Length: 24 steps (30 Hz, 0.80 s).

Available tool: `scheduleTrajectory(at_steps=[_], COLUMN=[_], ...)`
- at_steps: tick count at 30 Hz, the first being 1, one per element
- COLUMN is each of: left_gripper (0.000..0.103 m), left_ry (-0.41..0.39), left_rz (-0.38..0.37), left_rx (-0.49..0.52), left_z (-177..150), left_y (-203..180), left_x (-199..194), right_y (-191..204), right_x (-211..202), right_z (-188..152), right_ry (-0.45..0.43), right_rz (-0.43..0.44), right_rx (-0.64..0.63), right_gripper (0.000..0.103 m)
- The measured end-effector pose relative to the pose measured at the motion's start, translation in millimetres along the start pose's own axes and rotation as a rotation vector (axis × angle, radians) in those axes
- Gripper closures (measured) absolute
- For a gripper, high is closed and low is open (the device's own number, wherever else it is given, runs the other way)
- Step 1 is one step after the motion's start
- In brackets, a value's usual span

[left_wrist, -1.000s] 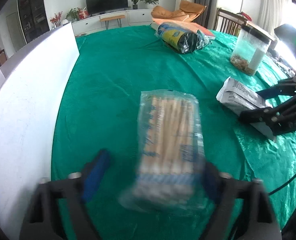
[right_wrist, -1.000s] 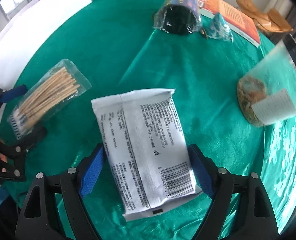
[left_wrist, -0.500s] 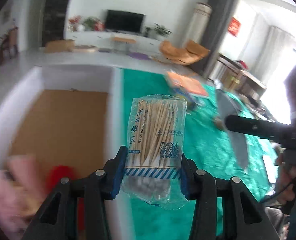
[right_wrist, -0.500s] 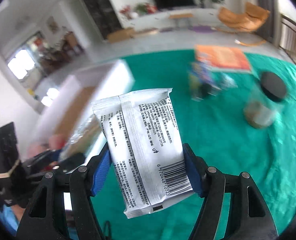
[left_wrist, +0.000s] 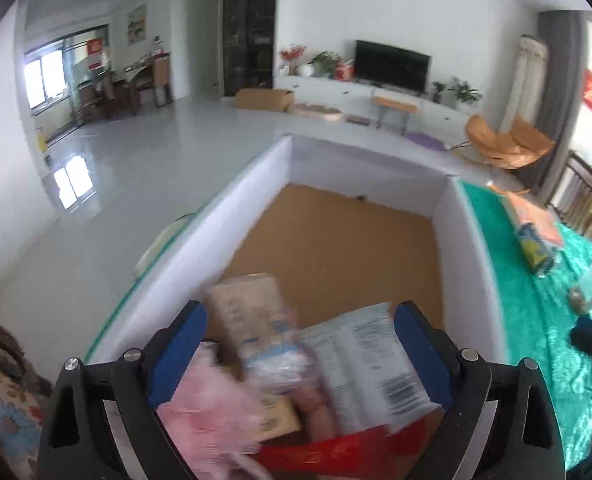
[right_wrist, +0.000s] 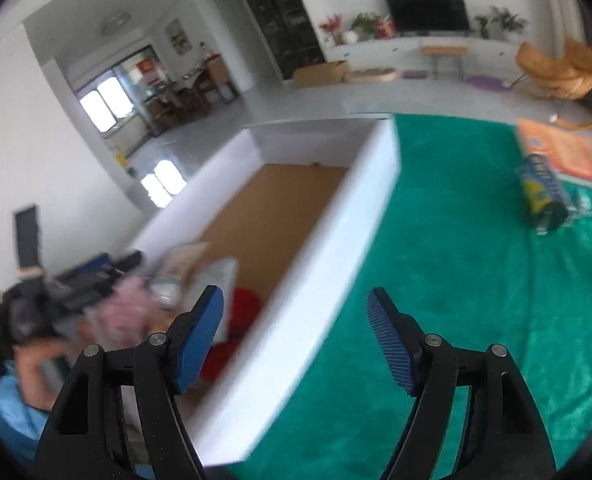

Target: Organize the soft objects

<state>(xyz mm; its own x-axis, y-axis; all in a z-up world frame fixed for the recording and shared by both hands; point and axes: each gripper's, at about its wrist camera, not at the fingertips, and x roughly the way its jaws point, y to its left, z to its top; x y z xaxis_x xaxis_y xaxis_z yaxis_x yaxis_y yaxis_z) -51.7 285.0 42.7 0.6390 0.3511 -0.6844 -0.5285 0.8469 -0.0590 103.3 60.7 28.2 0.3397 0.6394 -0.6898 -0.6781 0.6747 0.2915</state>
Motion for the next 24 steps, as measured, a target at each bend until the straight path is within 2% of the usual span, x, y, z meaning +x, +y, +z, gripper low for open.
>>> scheduleTrajectory(at_steps=[3,6,9,11,13,15,17,21,24], left_gripper=[0.009,0.009,0.008,0.008,0.008,0.008,0.008,0.008,0.008], left_ry=[-0.008,0.006,0.065,0.121,0.139,0.175,0.201,0.218,0.255], left_rz=[-0.134,-0.283,-0.405,-0.480,-0.497,-0.469,-0.448,-0.389,-0.359], left_rx=[0.066,0.161,0.268,0.333,0.380,0.413,0.412,0.411,0.428], left_z=[-8.5,-21.9,-43.6,-62.8,-74.3,-86.4,-92.2,-100.3,-99.8], left_y=[-41.5,-99.4,-165.3,-209.0,-239.4,-269.2,-284.4,-306.3,-319.4], left_x=[-8.2,-13.9,-14.3,-7.1,1.2,22.9,44.0,87.2,120.5], right_y=[-72.5,-141.5,-183.1,-204.5,-210.1,-212.1,-219.7,-225.2,-214.0], right_x=[-3.7,-8.0,-25.6,-35.5,-42.3,-37.8,-34.5,-52.3,-53.9], right_z=[-42.5,-92.3,-121.8,-126.1,-120.4,-122.6,-125.3,-131.4,-134.6], right_ry=[0.004,0.044,0.044,0.021,-0.044,-0.023,0.018,-0.001,-0.002], right_rz=[-0.275,-0.505,-0.634,-0.660,-0.679,-0.720,-0.716,-0.718,-0.723], right_rx=[0.023,0.092,0.179,0.287,0.315,0.320,0.348,0.391,0.395], right_gripper=[0.024,0.024,0.024,0.024,0.023,0.023,0.023,0.021,0.019])
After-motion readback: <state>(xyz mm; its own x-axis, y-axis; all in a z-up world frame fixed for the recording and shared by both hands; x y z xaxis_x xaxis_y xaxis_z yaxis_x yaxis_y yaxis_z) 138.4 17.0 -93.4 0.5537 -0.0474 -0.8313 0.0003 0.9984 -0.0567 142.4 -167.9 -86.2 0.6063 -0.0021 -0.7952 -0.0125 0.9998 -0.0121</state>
